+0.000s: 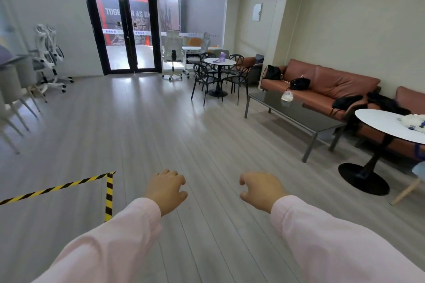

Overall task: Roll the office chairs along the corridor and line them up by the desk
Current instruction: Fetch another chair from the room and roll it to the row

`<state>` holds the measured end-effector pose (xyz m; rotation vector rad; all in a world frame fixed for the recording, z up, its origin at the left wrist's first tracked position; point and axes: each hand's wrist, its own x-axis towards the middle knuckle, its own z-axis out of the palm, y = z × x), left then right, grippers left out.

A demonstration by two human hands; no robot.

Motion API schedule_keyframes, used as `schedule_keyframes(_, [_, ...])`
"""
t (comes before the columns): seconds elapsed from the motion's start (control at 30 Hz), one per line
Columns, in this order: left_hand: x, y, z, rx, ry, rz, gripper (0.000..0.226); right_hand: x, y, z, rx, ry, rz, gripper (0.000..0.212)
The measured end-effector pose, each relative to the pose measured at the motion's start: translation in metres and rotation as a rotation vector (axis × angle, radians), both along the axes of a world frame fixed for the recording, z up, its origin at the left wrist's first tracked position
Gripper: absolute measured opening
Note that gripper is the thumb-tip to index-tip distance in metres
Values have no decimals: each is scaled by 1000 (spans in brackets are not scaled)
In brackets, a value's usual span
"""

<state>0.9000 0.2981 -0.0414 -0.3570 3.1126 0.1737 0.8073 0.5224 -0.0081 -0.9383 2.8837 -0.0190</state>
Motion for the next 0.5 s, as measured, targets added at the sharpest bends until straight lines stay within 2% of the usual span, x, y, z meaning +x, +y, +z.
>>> schedule_keyframes(0.27, [-138, -107, 10, 2, 24, 25, 40, -139, -118, 7, -11, -2, 26, 34])
schedule_keyframes(0.5, [-280, -180, 1, -38, 8, 35, 40, -292, -202, -8, -1, 2, 88, 34])
